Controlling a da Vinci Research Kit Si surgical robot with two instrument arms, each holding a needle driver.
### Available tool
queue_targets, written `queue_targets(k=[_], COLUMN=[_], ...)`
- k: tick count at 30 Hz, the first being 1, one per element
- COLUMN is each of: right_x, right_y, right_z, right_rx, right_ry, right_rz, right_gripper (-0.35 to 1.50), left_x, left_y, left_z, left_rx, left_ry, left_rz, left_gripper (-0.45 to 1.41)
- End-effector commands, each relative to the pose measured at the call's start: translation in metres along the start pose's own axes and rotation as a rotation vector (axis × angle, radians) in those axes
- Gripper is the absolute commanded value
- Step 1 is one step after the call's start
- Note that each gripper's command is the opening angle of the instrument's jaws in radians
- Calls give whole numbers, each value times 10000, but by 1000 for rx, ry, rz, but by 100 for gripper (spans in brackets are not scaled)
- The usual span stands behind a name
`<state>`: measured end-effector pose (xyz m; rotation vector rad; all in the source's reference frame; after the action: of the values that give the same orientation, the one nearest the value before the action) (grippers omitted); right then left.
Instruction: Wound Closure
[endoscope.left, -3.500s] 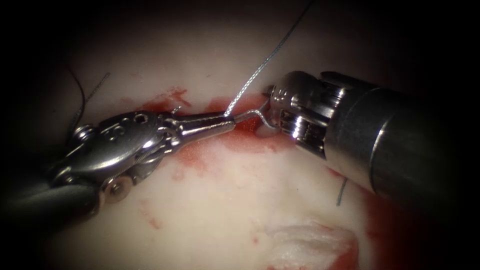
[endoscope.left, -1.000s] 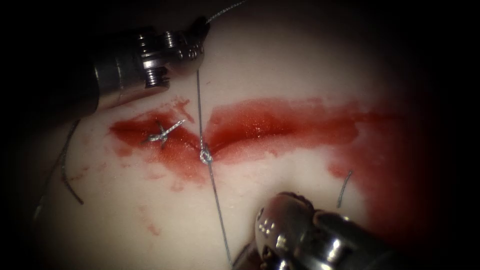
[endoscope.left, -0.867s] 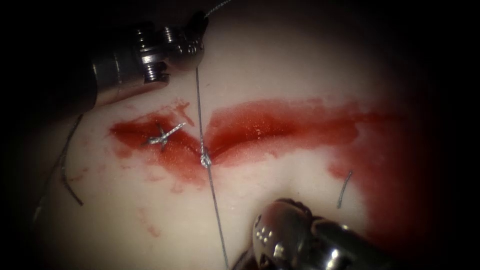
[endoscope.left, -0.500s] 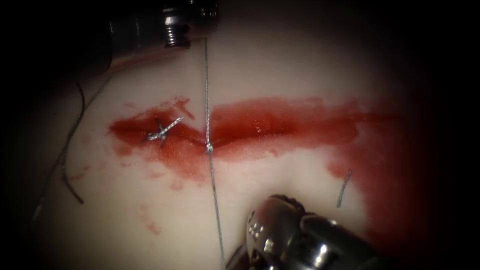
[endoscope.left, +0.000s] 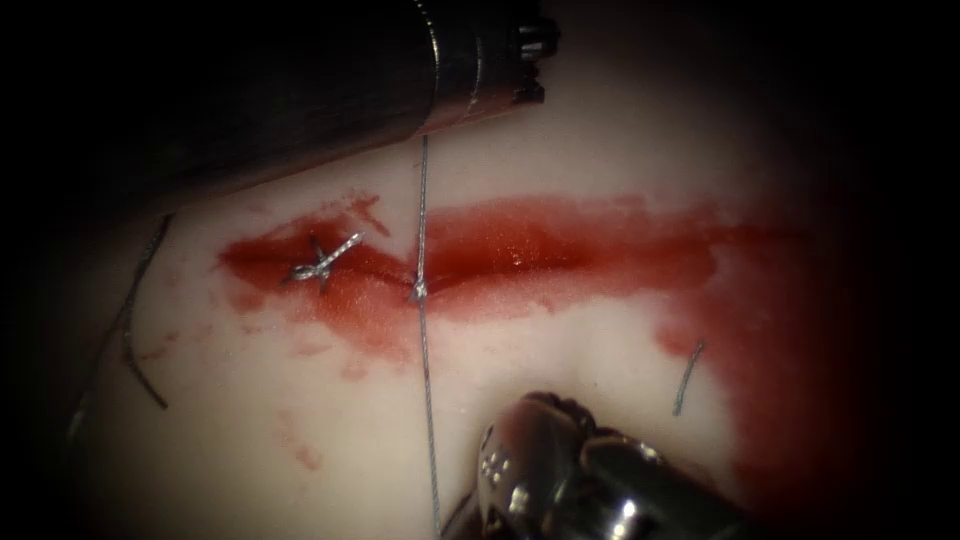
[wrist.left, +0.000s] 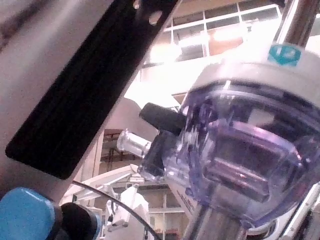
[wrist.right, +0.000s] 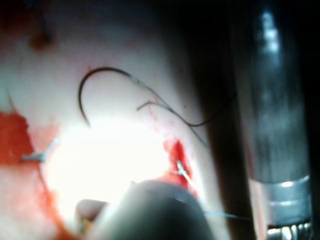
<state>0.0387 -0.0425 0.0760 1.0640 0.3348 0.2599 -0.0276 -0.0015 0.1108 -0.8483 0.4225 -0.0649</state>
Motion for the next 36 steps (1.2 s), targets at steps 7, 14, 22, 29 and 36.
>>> queue_targets(k=[7, 14, 22, 29, 36], right_x=[5, 2, -1, 3, 7], right_y=[2, 2, 1, 6, 17], right_z=[-1, -2, -2, -6, -71], right_rx=[-2, 1, 21, 15, -75], right_ry=[-5, -9, -51, -30, 246], right_rz=[-13, -15, -22, -18, -52], right_gripper=[-35, -35, -35, -35, 91], left_x=[-12, -11, -15, -6, 75], left_y=[36, 32, 38, 45, 53], left_z=[10, 9, 11, 9, -56], left_rx=[-3, -10, -5, 12, 682], left_ry=[39, 27, 18, -71, -527], left_rz=[20, 22, 21, -107, -839], left_gripper=[-45, -45, -45, -45, -45])
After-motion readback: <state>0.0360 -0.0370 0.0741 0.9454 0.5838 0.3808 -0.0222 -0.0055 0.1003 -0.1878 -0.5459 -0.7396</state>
